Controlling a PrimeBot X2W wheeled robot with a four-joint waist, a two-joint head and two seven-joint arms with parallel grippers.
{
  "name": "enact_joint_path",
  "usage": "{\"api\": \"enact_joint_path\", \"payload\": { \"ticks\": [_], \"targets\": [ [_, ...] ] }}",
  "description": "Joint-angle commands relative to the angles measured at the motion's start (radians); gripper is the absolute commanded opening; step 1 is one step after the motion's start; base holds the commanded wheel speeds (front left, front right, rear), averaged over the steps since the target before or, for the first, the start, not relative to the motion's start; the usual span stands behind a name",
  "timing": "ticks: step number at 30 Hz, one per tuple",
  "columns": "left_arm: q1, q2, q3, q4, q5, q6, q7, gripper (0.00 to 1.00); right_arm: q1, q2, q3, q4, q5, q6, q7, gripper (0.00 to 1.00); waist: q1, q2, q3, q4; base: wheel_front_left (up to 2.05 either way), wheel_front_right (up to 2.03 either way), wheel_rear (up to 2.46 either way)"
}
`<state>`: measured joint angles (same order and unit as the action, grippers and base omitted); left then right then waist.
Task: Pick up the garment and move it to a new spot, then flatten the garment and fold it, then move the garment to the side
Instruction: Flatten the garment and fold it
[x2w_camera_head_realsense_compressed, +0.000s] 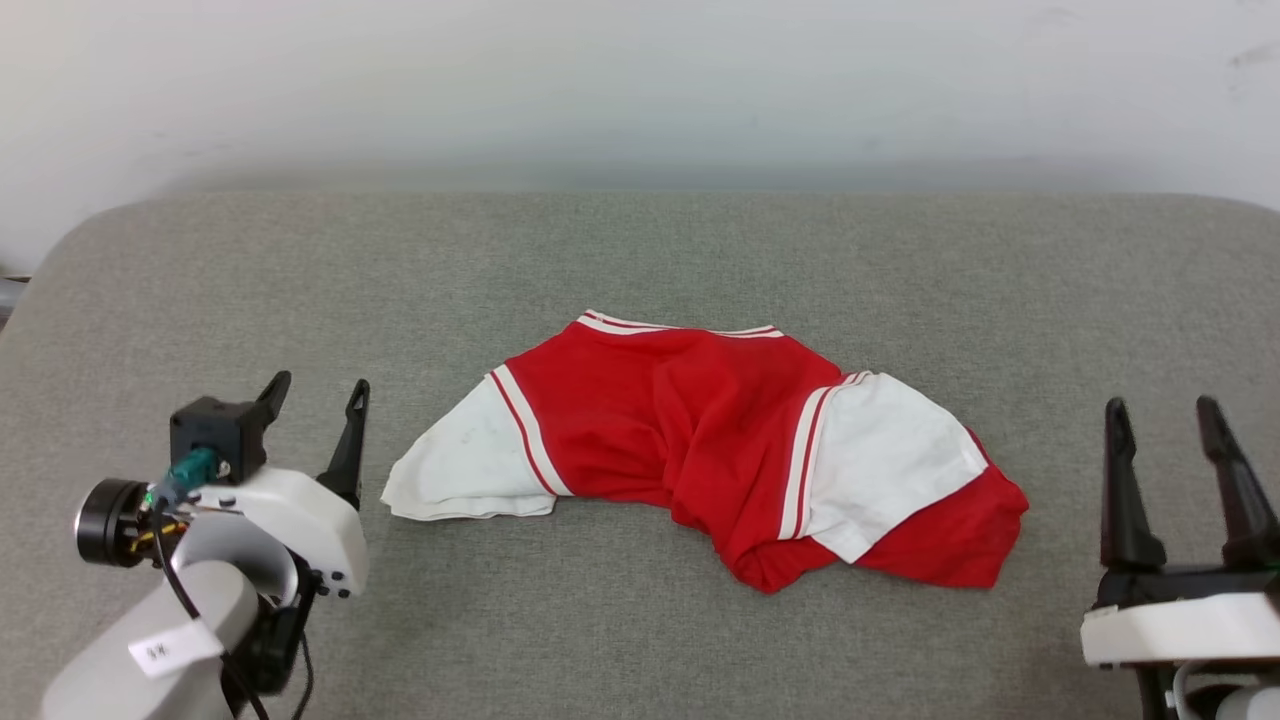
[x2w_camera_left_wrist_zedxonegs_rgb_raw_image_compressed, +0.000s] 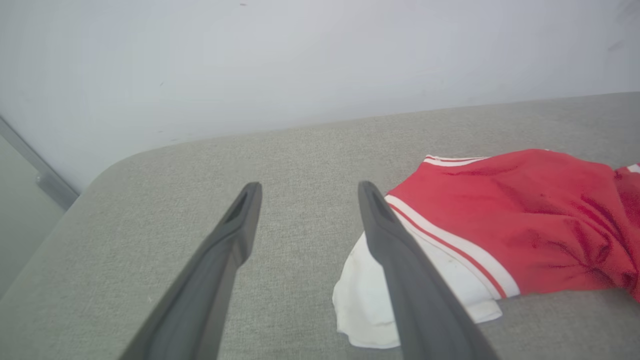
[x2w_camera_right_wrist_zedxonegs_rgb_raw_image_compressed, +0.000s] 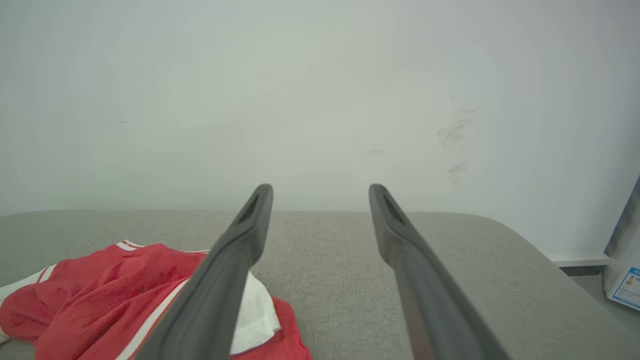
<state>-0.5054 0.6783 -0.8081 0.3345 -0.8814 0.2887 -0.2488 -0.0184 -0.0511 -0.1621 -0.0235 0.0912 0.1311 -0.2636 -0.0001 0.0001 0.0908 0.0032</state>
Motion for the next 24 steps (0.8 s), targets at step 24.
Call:
{"api": "enact_joint_path", "payload": {
  "ticks": [24],
  "targets": [
    [0.390,-0.296,0.470,-0.374,0.543,0.092,-0.017,1.00,-0.568,-0.510,0.575,0.187,0.423,-0.001,0.688,1.00,0.0001,-0.0001,0.119,0.146,0.00,0.00,0.00]
  ]
}}
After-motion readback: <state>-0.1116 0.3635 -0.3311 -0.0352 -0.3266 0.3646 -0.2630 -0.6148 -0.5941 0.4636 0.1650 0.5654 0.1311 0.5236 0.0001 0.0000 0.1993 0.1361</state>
